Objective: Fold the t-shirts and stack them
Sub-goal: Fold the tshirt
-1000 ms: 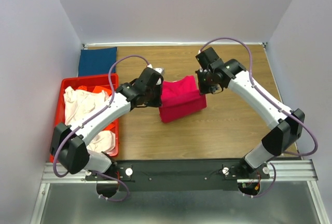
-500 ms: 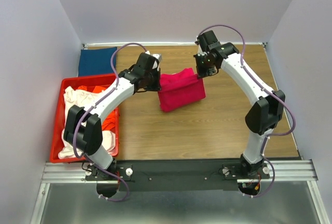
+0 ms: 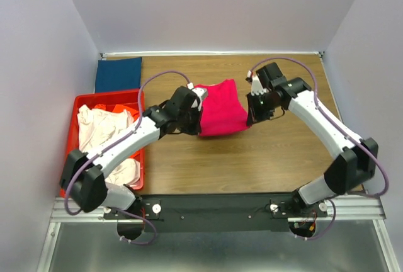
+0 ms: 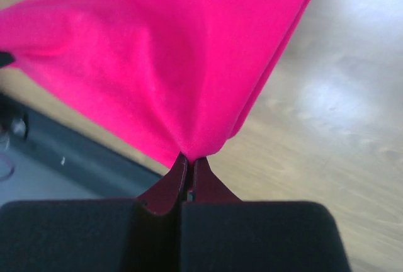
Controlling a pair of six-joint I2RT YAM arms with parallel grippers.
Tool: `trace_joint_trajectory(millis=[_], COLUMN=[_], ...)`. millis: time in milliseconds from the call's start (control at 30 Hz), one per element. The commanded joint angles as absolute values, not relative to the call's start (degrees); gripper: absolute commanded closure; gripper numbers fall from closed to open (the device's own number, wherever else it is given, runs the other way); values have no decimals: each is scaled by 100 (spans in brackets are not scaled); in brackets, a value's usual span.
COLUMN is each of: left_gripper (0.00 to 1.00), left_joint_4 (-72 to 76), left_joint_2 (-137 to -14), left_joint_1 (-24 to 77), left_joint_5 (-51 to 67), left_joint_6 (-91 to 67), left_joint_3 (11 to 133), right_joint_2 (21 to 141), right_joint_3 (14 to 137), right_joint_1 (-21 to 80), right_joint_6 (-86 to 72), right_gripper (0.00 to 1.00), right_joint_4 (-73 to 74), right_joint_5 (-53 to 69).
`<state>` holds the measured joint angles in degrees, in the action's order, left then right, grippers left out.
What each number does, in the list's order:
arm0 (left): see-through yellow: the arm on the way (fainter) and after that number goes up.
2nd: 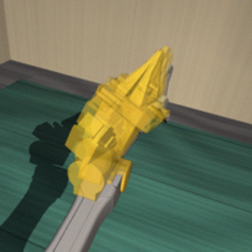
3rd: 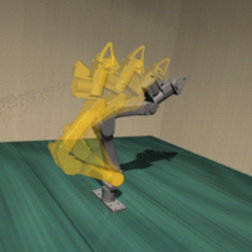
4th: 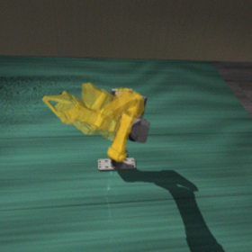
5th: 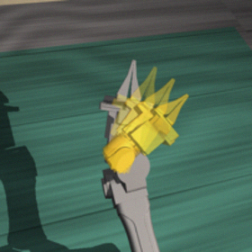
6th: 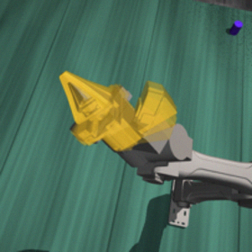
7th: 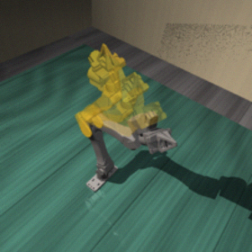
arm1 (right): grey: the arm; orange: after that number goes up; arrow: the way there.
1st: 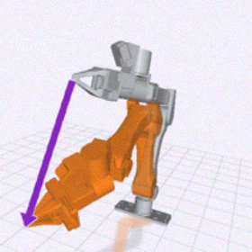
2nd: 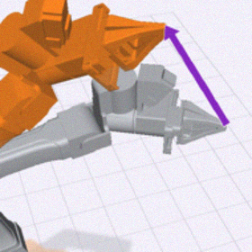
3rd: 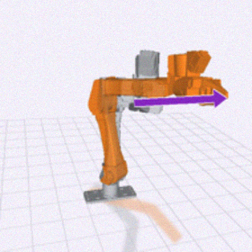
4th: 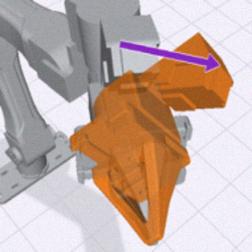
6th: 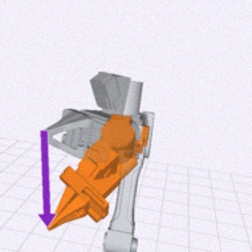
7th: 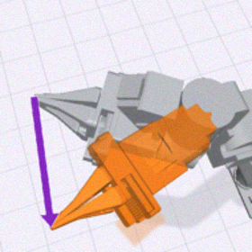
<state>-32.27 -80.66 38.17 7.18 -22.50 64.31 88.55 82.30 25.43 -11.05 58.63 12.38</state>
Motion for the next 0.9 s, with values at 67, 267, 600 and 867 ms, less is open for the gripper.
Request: trace_joint_trajectory(millis=[67, 267, 600, 867], left_gripper=[100, 100, 100, 100], left_joint_4=[-3357, -3533, -3630, -3428], left_joint_2=[-7234, -6681, -6380, -6846], left_joint_1=[4910, 6133, 6048, 4537], left_joint_5=[800, 730, 439, 615], left_joint_6=[-2952, -4112, -4247, -3235], left_joint_3=[5793, 5406, 5449, 6187], right_joint_2=[7781, 6770, 6889, 8294], right_joint_3=[6901, 5933, 6826, 8217], right_joint_1=[2619, 2874, 2900, 2900], right_joint_6=[-1134, -1458, -1653, -1398], right_gripper=[99, 99, 99, 99], right_joint_4=[6046, 6521, 6654, 6469], right_joint_5=[2495, 2979, 2216, 1670])
